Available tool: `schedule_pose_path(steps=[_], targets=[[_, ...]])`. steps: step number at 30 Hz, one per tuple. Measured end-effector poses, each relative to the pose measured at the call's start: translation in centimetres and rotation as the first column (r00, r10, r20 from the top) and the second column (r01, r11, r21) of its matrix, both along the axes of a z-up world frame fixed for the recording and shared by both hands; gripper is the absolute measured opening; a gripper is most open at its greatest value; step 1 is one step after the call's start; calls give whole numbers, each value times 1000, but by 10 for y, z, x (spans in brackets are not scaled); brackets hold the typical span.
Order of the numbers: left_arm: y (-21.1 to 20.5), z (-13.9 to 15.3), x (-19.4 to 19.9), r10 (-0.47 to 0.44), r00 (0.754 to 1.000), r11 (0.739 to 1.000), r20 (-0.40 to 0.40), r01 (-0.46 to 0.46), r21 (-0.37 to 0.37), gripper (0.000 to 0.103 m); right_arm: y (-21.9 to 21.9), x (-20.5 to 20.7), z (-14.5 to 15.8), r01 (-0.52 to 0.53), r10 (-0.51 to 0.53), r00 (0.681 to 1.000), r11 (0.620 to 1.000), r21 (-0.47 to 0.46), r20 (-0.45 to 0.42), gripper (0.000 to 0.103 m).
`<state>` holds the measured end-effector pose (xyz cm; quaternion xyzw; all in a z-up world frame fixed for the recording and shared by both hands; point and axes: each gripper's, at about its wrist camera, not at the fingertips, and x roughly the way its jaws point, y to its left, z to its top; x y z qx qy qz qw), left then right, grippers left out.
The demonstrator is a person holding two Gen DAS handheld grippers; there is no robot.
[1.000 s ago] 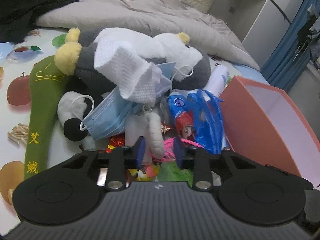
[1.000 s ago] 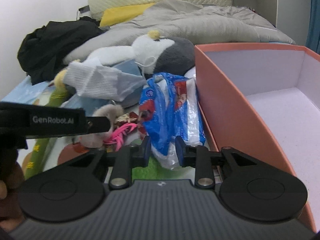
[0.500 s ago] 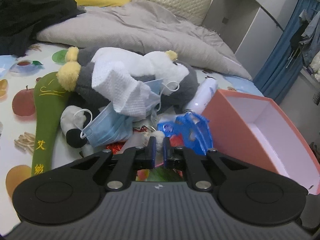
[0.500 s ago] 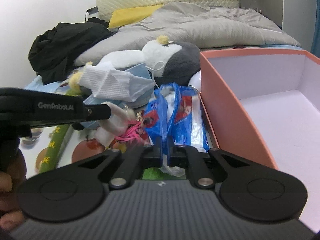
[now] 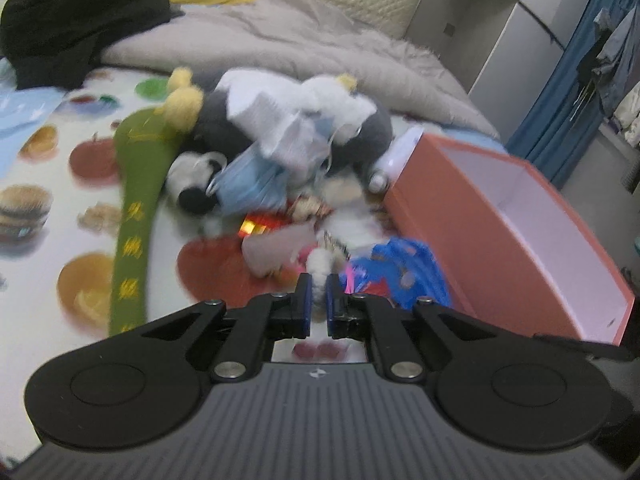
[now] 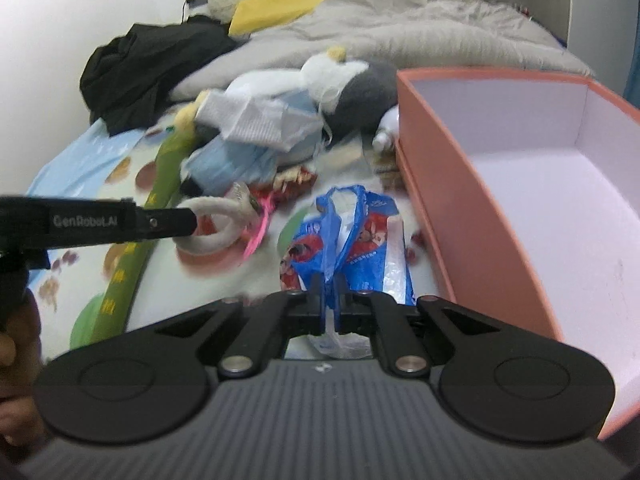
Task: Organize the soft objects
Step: 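Grasp the blue plastic bag with the right tool while the left tool grasps the white fluffy ring, then lift and carry the bag with the right tool while the left tool carries the ring into the box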
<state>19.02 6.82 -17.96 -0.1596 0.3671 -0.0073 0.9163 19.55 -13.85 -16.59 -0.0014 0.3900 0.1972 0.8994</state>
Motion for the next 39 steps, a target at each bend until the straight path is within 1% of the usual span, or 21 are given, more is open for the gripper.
schedule_pose_path(steps=[3,6,11,13,14,15,16,17,18,19,20,24,27,30,31,33,35,36,38,39], targets=[[5,-11,-15,4,999,1000,-52,-5,-12,9,-1,-10,-4,-17,17,999,1000,-6,-38,7],[8,-18,-29,5,996,1000,-86,-7,-28,9,-4,-18,-6,-17,16,997,1000,-1,-74,7],[9,-24,-44,-4,992,998,-124,-3,-60,9,-10,-25,-6,-5,5,993,1000,5,-115,10],[9,-25,-46,1,992,998,-127,-8,-56,10,-11,-26,-4,-6,8,992,1000,13,-130,11],[9,-25,-47,-2,991,998,-136,-6,-57,10,-11,-27,-2,-7,9,992,1000,12,-129,12],[10,-26,-48,-5,990,998,-143,-5,-70,11,-11,-28,1,-3,3,992,1000,5,-124,17],[11,-26,-49,-7,990,996,-142,-5,-87,15,-11,-28,3,1,-1,993,1000,0,-117,26],[12,-26,-49,-13,990,995,-143,-2,-104,28,-12,-29,6,2,-2,994,1000,-2,-106,31],[13,-27,-49,-16,989,994,-147,0,-112,43,-12,-30,9,4,-4,995,1000,0,-100,39],[13,-26,-50,-14,990,994,-139,-2,-114,45,-12,-31,11,6,-6,995,1000,4,-95,41],[13,-26,-51,-9,991,994,-130,-6,-113,45,-12,-30,12,6,-5,996,1000,5,-92,42],[16,-29,-47,1,991,991,-132,-19,-134,45,-7,-23,12,-1,0,996,1000,-12,-88,42],[16,-35,-40,3,991,992,-135,-20,-123,45,-3,-12,8,-14,13,997,1000,-10,-73,42],[14,-42,-29,-32,988,986,-153,6,-165,45,1,2,-1,-15,14,996,1000,-10,-93,41],[12,-44,-25,-49,987,985,-155,23,-170,46,2,7,-3,-13,12,995,1000,-10,-99,41],[7,-47,-20,-65,984,986,-166,38,-160,56,4,15,-9,-12,11,993,1000,-7,-114,39],[5,-49,-14,-78,981,986,-176,50,-159,58,6,24,-15,-17,16,989,1000,-8,-144,26],[4,-50,-11,-91,979,985,-180,61,-163,58,6,28,-18,-23,22,986,1000,-5,-163,15],[3,-51,-5,-111,973,983,-201,79,-165,58,6,36,-23,-21,22,978,1000,6,-206,10],[2,-50,-1,-119,969,983,-216,85,-162,58,7,38,-23,-28,28,976,1000,2,-214,9]])
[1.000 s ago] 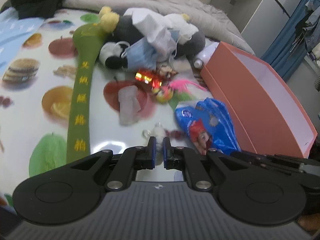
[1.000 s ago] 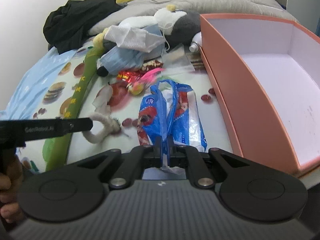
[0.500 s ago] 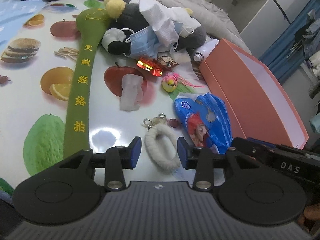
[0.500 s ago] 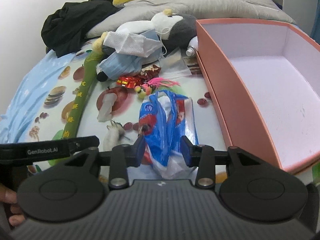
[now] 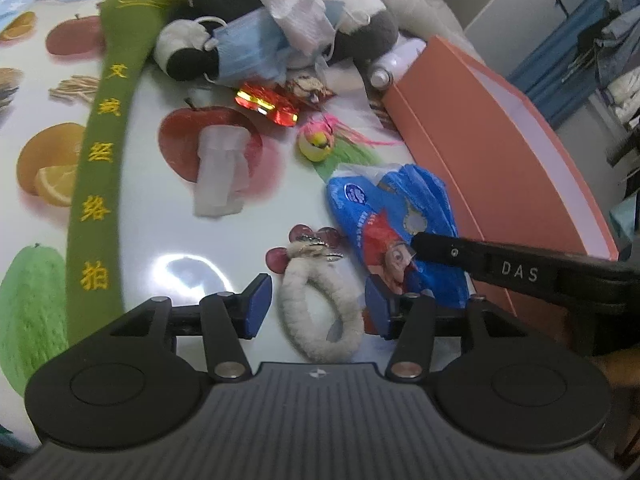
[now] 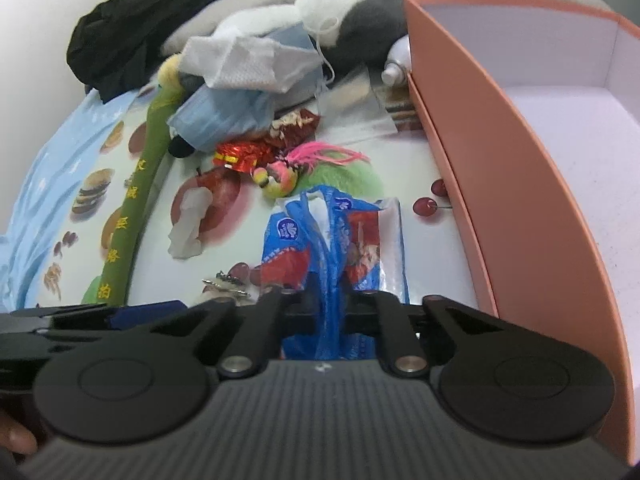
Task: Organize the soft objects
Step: 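Lift and carry the bag with the right tool while the left tool carries the ring into the box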
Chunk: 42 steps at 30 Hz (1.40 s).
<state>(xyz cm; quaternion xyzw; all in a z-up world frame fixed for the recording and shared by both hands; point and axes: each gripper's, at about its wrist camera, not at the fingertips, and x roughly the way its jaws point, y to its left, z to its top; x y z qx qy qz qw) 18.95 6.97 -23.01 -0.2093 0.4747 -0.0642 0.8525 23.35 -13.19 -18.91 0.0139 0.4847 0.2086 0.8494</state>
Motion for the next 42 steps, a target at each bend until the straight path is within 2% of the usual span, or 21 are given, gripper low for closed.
schedule_pose_path(steps=[3,10,16,20,23,25,26,28,31,34,36,40,42], targets=[[-5,3,10,-23,999,1000,-46,23,17,58,2,8,4,-15,14,1000,1000,-22,-27,9],[-9,17,23,-69,982,994,-173,82,71,58,-1,30,12,-3,-5,989,999,-49,-149,9],[3,22,18,-73,967,993,-245,94,73,58,-2,42,7,1,-17,970,998,-68,-244,9],[4,14,14,-70,974,995,-216,85,61,58,-2,46,11,4,-20,976,997,-76,-219,9],[-2,5,13,-108,975,989,-196,125,73,58,-7,46,15,31,-45,976,997,-65,-215,9],[-5,3,13,-111,978,988,-174,129,90,64,-9,46,15,47,-56,972,998,-44,-228,9],[-6,1,13,-104,980,988,-169,121,93,73,-9,45,14,41,-51,974,998,-49,-222,9],[-10,-1,16,-96,983,988,-156,113,101,75,-5,45,13,25,-38,976,998,-61,-217,9],[-23,0,20,-121,982,976,-145,145,163,74,-3,47,12,10,-22,972,999,-54,-233,9],[-31,2,20,-127,982,974,-140,150,170,73,-4,48,19,4,-14,974,999,-43,-226,9],[-34,-1,19,-117,982,977,-145,140,158,68,-9,48,24,8,-16,980,999,-44,-200,9],[-42,-5,12,-117,987,965,-108,139,223,63,-14,39,26,10,-15,987,999,-33,-161,9],[-43,-7,9,-115,990,960,-79,132,248,55,-15,31,24,7,-12,991,999,-32,-136,9]])
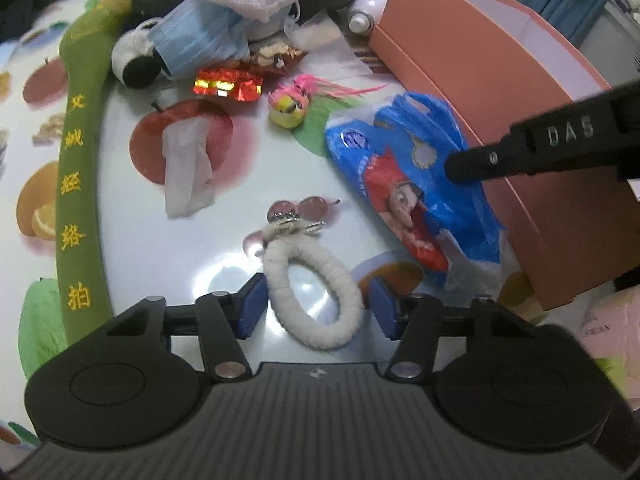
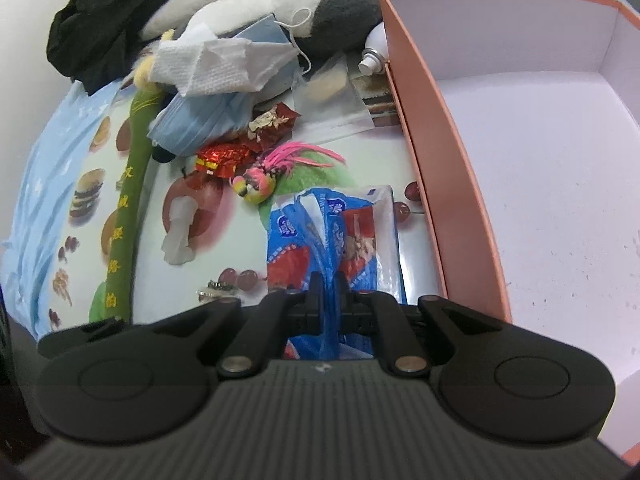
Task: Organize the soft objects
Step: 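Lift and carry the bag with the right tool while the left tool carries the ring into the box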
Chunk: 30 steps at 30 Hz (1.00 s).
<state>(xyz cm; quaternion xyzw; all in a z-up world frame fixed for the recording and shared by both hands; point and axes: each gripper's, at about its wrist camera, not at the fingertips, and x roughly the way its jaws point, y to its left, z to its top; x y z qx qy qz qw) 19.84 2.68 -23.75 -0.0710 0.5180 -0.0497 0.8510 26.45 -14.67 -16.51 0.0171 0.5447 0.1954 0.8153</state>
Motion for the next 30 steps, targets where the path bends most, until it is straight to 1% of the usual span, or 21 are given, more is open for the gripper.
schedule_pose_path(steps=[2,4,5,6,7,9,10,13,14,17,19,25,30], targets=[[0,-2,-2,4,1000,1000,23,-5,25,49,1,-9,-4,-14,14,999,1000,-1,31,9],[-4,-4,-5,-7,998,998,55,4,67,39,3,-17,-9,-27,27,998,1000,2,62,7],[-5,-5,-6,-5,998,996,70,-1,85,27,4,-22,-12,-34,33,997,999,9,71,7],[-4,-5,-8,2,996,997,86,-9,82,19,3,-25,-14,-36,34,996,999,19,84,6],[-3,-6,-9,15,996,997,93,-21,70,19,3,-29,-17,-31,29,995,999,26,94,6],[-2,-6,-11,32,993,997,110,-40,67,14,2,-35,-18,-18,14,994,999,41,106,5],[-1,-5,-12,35,992,997,119,-42,61,13,1,-39,-17,-18,12,994,999,51,111,5],[9,-4,-16,120,987,993,107,-118,-27,12,2,-48,-12,-23,14,991,998,62,130,5],[11,-2,-18,141,984,990,107,-136,-46,12,2,-50,-11,-22,14,991,998,64,134,5],[18,11,-24,182,974,983,132,-175,-61,12,1,-55,-2,-18,7,989,997,73,149,5],[23,20,-27,207,969,977,133,-196,-88,12,-1,-58,5,-18,4,987,997,81,163,5],[26,52,-33,210,965,974,158,-193,-118,12,-6,-61,32,-9,-13,979,994,110,201,5],[24,82,-34,208,959,972,190,-181,-149,12,-7,-64,59,-15,-17,971,991,131,239,5]])
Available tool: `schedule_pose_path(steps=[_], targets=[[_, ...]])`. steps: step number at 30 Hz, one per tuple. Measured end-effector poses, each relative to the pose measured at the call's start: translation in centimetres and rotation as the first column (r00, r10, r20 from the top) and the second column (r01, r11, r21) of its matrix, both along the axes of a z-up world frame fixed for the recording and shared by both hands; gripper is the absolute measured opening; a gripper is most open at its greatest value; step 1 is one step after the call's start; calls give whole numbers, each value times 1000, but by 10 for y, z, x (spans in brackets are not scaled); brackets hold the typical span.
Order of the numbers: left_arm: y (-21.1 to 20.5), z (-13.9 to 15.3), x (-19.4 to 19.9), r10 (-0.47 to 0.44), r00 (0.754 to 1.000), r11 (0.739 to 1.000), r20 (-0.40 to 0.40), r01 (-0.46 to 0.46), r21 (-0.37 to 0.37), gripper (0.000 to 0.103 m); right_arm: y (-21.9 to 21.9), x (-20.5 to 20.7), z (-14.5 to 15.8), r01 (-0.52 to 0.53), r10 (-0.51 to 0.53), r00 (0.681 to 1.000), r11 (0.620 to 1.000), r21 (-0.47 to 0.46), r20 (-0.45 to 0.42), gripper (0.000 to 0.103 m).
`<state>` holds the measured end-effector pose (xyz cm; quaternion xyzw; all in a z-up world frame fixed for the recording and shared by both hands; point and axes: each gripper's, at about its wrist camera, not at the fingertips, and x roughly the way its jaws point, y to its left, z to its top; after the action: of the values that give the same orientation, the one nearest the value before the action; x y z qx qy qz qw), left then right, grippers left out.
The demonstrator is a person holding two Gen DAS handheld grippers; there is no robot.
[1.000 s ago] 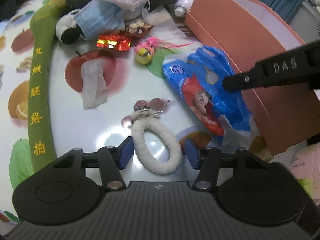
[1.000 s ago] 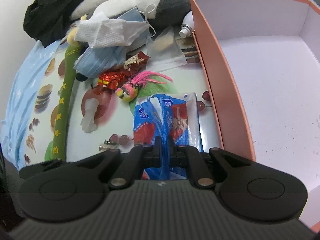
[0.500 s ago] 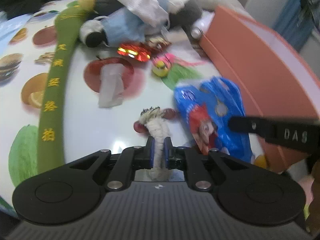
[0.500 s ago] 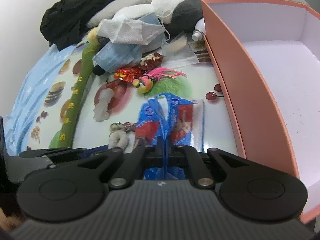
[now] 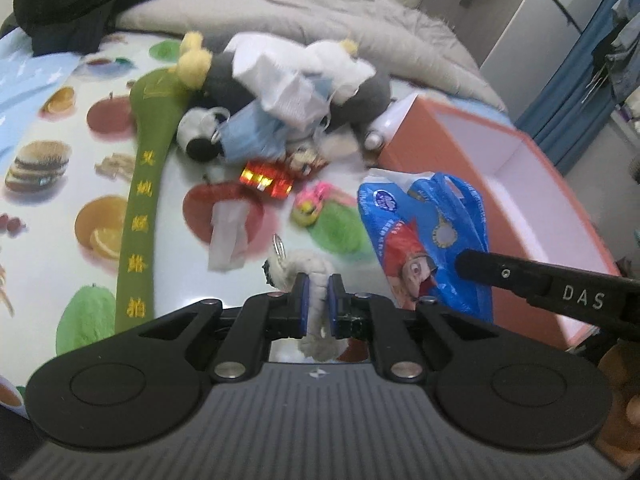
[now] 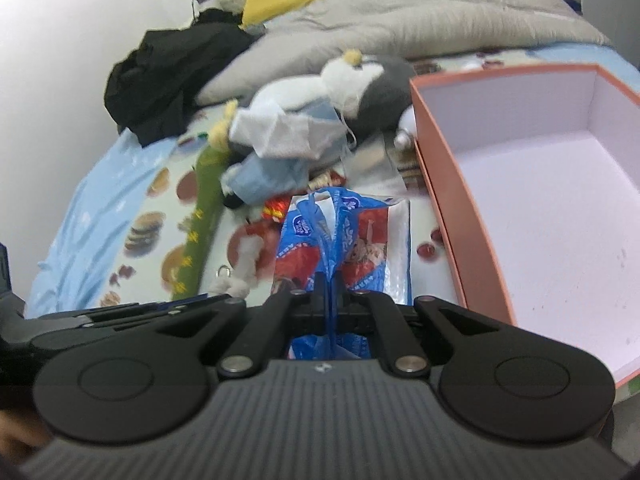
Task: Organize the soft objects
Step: 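Lift and carry the bag with the right tool while the left tool carries the ring into the box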
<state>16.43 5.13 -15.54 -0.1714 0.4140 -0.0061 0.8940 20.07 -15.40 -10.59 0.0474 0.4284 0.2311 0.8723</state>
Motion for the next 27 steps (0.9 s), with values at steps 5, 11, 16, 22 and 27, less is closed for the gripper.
schedule_pose_path(steps=[5,11,16,22,27], targets=[[-8,39,4,-24,998,1000,62,24,-2,12,-3,-1,32,-1,0,998,1000,14,60,5],[-28,86,18,-71,987,997,142,71,6,12,-23,0,69,35,-42,990,998,48,132,5],[-54,119,31,-117,972,993,205,118,4,12,-47,3,91,76,-85,981,996,55,177,5],[-95,140,51,-185,952,982,245,190,3,12,-83,9,103,147,-154,965,988,51,214,5],[-138,129,77,-254,943,965,214,261,-2,12,-113,23,92,215,-217,957,976,34,193,5]])
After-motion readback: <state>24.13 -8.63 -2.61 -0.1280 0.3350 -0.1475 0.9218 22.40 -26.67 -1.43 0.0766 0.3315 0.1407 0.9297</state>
